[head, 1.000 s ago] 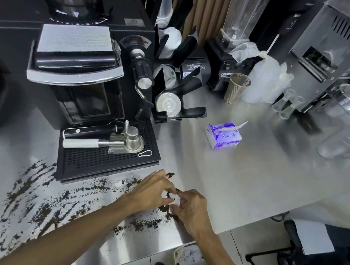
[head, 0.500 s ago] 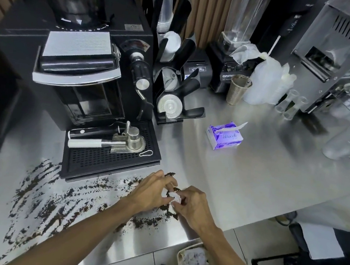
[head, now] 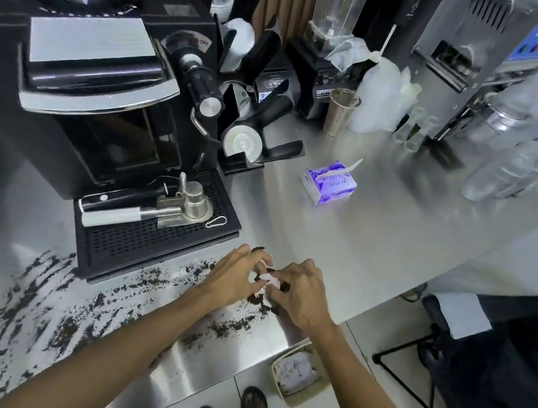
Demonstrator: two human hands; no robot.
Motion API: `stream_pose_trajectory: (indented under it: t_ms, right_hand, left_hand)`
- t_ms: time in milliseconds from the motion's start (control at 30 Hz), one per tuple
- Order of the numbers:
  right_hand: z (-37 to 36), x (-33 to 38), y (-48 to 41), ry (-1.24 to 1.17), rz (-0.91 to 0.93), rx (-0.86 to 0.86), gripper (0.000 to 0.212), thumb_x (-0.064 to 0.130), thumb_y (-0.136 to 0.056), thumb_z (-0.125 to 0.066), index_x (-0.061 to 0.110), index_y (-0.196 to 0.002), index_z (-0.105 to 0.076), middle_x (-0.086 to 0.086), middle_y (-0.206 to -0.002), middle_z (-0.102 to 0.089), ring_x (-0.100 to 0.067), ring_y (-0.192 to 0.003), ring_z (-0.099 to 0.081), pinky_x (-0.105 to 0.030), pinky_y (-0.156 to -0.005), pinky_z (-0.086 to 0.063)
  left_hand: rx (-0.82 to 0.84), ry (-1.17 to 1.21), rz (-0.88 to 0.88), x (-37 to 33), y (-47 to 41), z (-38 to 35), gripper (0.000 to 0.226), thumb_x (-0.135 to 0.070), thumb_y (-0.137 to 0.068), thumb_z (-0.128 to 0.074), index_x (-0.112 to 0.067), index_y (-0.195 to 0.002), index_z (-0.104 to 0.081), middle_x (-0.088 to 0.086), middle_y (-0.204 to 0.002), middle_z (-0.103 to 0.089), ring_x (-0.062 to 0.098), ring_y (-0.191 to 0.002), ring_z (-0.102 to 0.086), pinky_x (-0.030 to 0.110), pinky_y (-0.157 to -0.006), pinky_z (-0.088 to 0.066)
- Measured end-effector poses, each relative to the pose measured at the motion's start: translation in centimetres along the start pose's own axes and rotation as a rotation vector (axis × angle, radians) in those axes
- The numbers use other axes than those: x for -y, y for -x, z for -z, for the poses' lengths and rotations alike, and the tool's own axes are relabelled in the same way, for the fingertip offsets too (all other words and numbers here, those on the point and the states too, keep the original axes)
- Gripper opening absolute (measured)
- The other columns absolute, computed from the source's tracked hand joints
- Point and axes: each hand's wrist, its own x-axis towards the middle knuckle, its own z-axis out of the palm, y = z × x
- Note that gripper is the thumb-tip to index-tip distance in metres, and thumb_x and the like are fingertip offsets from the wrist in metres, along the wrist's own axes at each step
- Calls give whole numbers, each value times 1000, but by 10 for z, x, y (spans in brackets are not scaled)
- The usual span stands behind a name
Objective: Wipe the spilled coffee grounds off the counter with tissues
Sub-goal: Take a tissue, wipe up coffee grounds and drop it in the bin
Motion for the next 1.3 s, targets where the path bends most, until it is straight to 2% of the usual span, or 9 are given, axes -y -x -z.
stream_pose_trajectory:
  t_ms: [233,400,500,633,733,967,1067,1167,1300]
  right_hand:
    - [2,6,-2,66,38,33,35,42,-87,-57,19,-110,-72,4,-90,-68,-16,-81,-36,-29,-73,-28]
    - [10,-1,-5,52,62,57,36,45,-88,-50,20,-100,-71,4,-84,-65,-15,-82,-34,-28,-75,-24]
    - [19,-9,-5,31,74,19,33,44,-89,-53,21,-103,-72,4,-85,-66,-15,-84,-34,-26,-77,-24]
    - [37,-22,5,-5,73,-21,34,41,-88,-60,16,-107,-73,2,-91,-69,-16,-86,-37,-31,-81,-34]
    - [51,-37,19,16,87,-57,48,52,-85,-49,16,-106,-74,3,-90,-71,-12,-84,-35,-33,-79,-39]
    - [83,-99,71,55,70,-64,30,39,-84,-70,17,-105,-74,3,-88,-71,-19,-81,-42,-39,-73,-44]
    - [89,-127,96,38,51,-63,30,39,-82,-69,17,-103,-74,4,-83,-69,-21,-79,-45,-42,-69,-46]
    - [89,-156,122,-8,7,-25,35,46,-84,-59,25,-108,-72,8,-82,-66,-20,-78,-42,-38,-73,-42]
    - [65,-194,151,10,-6,2,28,36,-84,-67,27,-110,-72,9,-86,-66,-12,-75,-33,-30,-72,-29]
  left_hand:
    - [7,-19,-47,1,0,1,33,-27,-86,-70,-34,-110,-48,-10,-99,-53,4,-94,-61,32,-83,-55]
    - [-2,-2,-75,-6,-1,3,28,-27,-90,-66,-33,-107,-45,-6,-105,-52,5,-99,-61,21,-81,-51]
    - [-21,34,-85,-15,-3,3,26,-30,-90,-64,-37,-103,-43,-6,-105,-51,7,-99,-63,33,-81,-56]
    - [-35,57,-104,-35,-6,-3,25,-27,-89,-66,-36,-101,-45,-9,-103,-50,7,-99,-62,35,-82,-56]
    - [-51,67,-122,-55,-8,-16,27,-28,-87,-67,-39,-100,-46,-17,-98,-48,4,-93,-59,34,-81,-54]
    - [-29,113,-143,-116,-11,-73,25,-27,-87,-68,-35,-106,-53,-13,-101,-50,2,-89,-56,28,-81,-52]
    - [7,135,-126,-139,-13,-104,27,-24,-86,-68,-33,-108,-57,-15,-98,-49,3,-91,-58,29,-81,-53]
    - [43,125,-118,-154,-15,-139,28,-21,-85,-70,-28,-110,-59,-13,-97,-47,6,-91,-60,30,-83,-54]
    - [86,72,-99,-157,-15,-196,24,-19,-88,-67,-28,-110,-61,-10,-95,-43,13,-87,-58,33,-75,-54]
